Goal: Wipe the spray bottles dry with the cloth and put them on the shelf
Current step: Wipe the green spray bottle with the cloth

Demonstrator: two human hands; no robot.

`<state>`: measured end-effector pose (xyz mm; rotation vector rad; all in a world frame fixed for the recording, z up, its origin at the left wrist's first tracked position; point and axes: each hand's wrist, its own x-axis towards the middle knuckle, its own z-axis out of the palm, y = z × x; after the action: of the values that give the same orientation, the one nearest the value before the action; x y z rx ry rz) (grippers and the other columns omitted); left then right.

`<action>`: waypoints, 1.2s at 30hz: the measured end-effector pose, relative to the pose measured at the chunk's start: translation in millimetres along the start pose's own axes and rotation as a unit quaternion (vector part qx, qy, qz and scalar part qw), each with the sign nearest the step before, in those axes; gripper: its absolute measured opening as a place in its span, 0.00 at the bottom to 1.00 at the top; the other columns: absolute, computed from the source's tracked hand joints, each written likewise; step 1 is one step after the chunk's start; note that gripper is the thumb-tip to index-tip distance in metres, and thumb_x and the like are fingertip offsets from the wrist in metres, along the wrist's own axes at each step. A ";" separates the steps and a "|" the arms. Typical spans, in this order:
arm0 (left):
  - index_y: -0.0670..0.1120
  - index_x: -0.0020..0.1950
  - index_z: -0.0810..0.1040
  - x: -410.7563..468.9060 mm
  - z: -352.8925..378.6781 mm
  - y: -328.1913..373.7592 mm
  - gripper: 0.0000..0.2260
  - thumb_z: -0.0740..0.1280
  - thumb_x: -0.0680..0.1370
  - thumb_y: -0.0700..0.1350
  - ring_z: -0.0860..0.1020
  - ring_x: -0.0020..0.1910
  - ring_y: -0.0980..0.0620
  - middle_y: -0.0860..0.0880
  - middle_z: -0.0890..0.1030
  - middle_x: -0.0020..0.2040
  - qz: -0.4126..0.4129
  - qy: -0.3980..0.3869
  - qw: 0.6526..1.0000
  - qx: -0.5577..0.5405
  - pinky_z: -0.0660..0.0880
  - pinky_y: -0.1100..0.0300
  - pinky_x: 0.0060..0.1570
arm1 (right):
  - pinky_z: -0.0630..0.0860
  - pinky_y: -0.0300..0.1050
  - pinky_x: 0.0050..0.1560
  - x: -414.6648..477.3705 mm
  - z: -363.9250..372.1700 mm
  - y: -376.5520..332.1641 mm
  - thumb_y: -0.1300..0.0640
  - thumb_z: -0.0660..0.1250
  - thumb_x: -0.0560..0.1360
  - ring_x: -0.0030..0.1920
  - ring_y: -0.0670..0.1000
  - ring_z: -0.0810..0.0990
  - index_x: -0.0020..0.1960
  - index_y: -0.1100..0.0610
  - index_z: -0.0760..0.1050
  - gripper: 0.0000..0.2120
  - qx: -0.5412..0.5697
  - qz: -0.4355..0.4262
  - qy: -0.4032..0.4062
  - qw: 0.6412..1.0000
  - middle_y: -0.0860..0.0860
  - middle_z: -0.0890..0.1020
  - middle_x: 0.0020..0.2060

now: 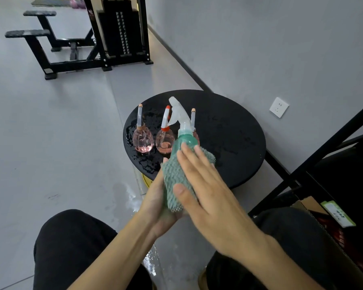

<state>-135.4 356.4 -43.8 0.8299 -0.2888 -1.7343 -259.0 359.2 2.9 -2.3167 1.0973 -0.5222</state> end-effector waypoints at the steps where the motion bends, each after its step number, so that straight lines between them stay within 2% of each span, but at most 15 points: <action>1: 0.49 0.42 0.87 -1.0 1.4 -1.2 0.25 0.53 0.82 0.56 0.85 0.40 0.50 0.46 0.86 0.44 -0.002 -0.004 1.000 0.011 0.81 0.53 0.34 | 0.43 0.48 0.78 8.1 -3.8 3.5 0.39 0.44 0.80 0.74 0.35 0.34 0.79 0.46 0.42 0.29 0.002 0.008 0.008 1.000 0.35 0.41 0.77; 2: 0.50 0.42 0.87 -2.0 2.7 -3.0 0.24 0.53 0.82 0.57 0.84 0.39 0.50 0.47 0.86 0.44 -0.006 -0.009 1.000 0.025 0.82 0.50 0.35 | 0.43 0.47 0.78 16.1 -8.4 7.1 0.38 0.44 0.80 0.74 0.34 0.34 0.79 0.46 0.43 0.30 0.010 0.020 0.013 1.000 0.35 0.42 0.77; 4: 0.51 0.45 0.87 -3.9 4.6 -5.6 0.24 0.54 0.81 0.60 0.84 0.41 0.47 0.46 0.85 0.46 -0.016 -0.009 0.999 0.047 0.80 0.41 0.45 | 0.43 0.46 0.78 28.3 -17.3 12.7 0.37 0.44 0.78 0.74 0.34 0.35 0.79 0.46 0.44 0.32 0.034 0.049 0.011 0.998 0.36 0.43 0.77; 6: 0.50 0.44 0.87 -6.1 6.9 -6.2 0.24 0.55 0.80 0.61 0.84 0.39 0.47 0.45 0.85 0.43 -0.018 -0.008 0.999 0.046 0.77 0.40 0.50 | 0.43 0.43 0.77 29.8 -20.8 13.4 0.36 0.44 0.78 0.74 0.34 0.35 0.79 0.46 0.43 0.33 0.046 0.053 0.008 0.997 0.35 0.42 0.77; 9: 0.49 0.38 0.86 -5.8 5.7 -4.7 0.21 0.59 0.75 0.59 0.83 0.36 0.50 0.47 0.84 0.39 0.005 -0.017 0.999 0.029 0.80 0.48 0.42 | 0.40 0.39 0.75 13.2 -13.8 2.2 0.36 0.44 0.79 0.73 0.33 0.33 0.79 0.45 0.42 0.32 0.029 0.019 0.000 0.999 0.34 0.40 0.76; 11: 0.49 0.37 0.86 -5.8 4.1 -2.7 0.19 0.61 0.69 0.59 0.83 0.39 0.50 0.47 0.84 0.41 0.028 -0.018 0.999 0.015 0.80 0.53 0.41 | 0.41 0.43 0.76 -3.1 -6.5 -5.3 0.37 0.44 0.79 0.74 0.35 0.32 0.78 0.45 0.41 0.31 0.011 -0.007 -0.004 1.000 0.34 0.39 0.76; 14: 0.49 0.38 0.87 -7.8 4.5 -1.5 0.19 0.59 0.71 0.56 0.84 0.39 0.52 0.47 0.85 0.41 0.052 -0.032 0.998 0.016 0.81 0.57 0.39 | 0.44 0.49 0.77 -11.4 -3.8 -6.7 0.36 0.43 0.79 0.74 0.36 0.33 0.78 0.45 0.40 0.31 0.000 -0.010 -0.002 1.000 0.34 0.39 0.76; 17: 0.51 0.37 0.86 -9.2 7.3 -2.1 0.17 0.60 0.72 0.55 0.84 0.36 0.52 0.48 0.85 0.39 0.039 -0.040 0.998 0.035 0.81 0.55 0.31 | 0.43 0.48 0.77 2.6 -8.3 0.0 0.36 0.43 0.79 0.74 0.36 0.33 0.79 0.45 0.42 0.31 0.003 -0.004 0.027 1.000 0.35 0.40 0.76; 20: 0.52 0.44 0.86 -8.8 9.9 -3.6 0.19 0.57 0.77 0.57 0.84 0.39 0.50 0.47 0.85 0.44 0.024 -0.037 0.997 0.067 0.82 0.47 0.36 | 0.42 0.43 0.76 21.7 -17.6 7.8 0.34 0.42 0.77 0.73 0.34 0.33 0.79 0.47 0.43 0.34 0.021 0.018 0.053 0.998 0.35 0.41 0.77; 22: 0.53 0.45 0.86 -9.2 11.5 -4.0 0.18 0.58 0.76 0.58 0.84 0.40 0.49 0.47 0.85 0.45 0.028 -0.029 0.997 0.073 0.82 0.46 0.37 | 0.42 0.44 0.77 24.7 -20.1 8.0 0.34 0.43 0.77 0.74 0.34 0.33 0.79 0.47 0.42 0.34 0.020 0.022 0.053 0.998 0.36 0.41 0.77; 25: 0.52 0.39 0.86 -9.7 11.7 -2.7 0.16 0.60 0.72 0.55 0.84 0.36 0.53 0.49 0.86 0.40 0.049 -0.027 0.997 0.051 0.81 0.54 0.31 | 0.43 0.49 0.77 9.5 -10.6 -2.3 0.38 0.43 0.80 0.75 0.38 0.33 0.79 0.47 0.42 0.31 -0.026 -0.007 0.047 0.999 0.36 0.40 0.77; 28: 0.50 0.35 0.87 -11.2 11.5 -0.1 0.17 0.59 0.71 0.50 0.84 0.35 0.54 0.49 0.86 0.38 0.067 -0.033 0.996 0.040 0.81 0.60 0.33 | 0.43 0.52 0.76 -11.4 3.7 -9.6 0.41 0.42 0.81 0.76 0.41 0.35 0.79 0.48 0.44 0.29 -0.068 -0.033 0.041 0.996 0.38 0.42 0.77; 31: 0.50 0.37 0.86 -10.7 9.9 -0.9 0.18 0.58 0.74 0.50 0.84 0.34 0.53 0.49 0.85 0.37 0.058 -0.036 0.996 0.051 0.81 0.58 0.31 | 0.43 0.50 0.77 -4.1 -1.0 -4.9 0.41 0.42 0.81 0.75 0.38 0.35 0.79 0.47 0.44 0.28 -0.051 -0.018 0.040 0.998 0.36 0.42 0.77; 33: 0.52 0.40 0.85 -10.9 11.2 -2.4 0.16 0.58 0.73 0.53 0.83 0.33 0.51 0.49 0.85 0.38 0.041 -0.037 0.996 0.064 0.81 0.54 0.28 | 0.41 0.44 0.76 11.9 -10.8 2.6 0.41 0.43 0.82 0.75 0.36 0.35 0.79 0.47 0.45 0.27 -0.025 -0.002 0.058 0.998 0.36 0.43 0.77; 36: 0.54 0.37 0.86 -9.2 15.2 -5.5 0.22 0.54 0.79 0.56 0.84 0.33 0.49 0.49 0.85 0.37 0.019 -0.029 0.996 0.084 0.81 0.52 0.30 | 0.39 0.36 0.74 31.2 -23.0 10.8 0.41 0.44 0.81 0.74 0.35 0.36 0.79 0.48 0.45 0.28 0.016 0.026 0.068 0.997 0.38 0.44 0.78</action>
<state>-148.4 363.3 -32.5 0.8898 -0.4911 -1.7169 -259.2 322.0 18.3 -2.2458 1.2010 -0.6813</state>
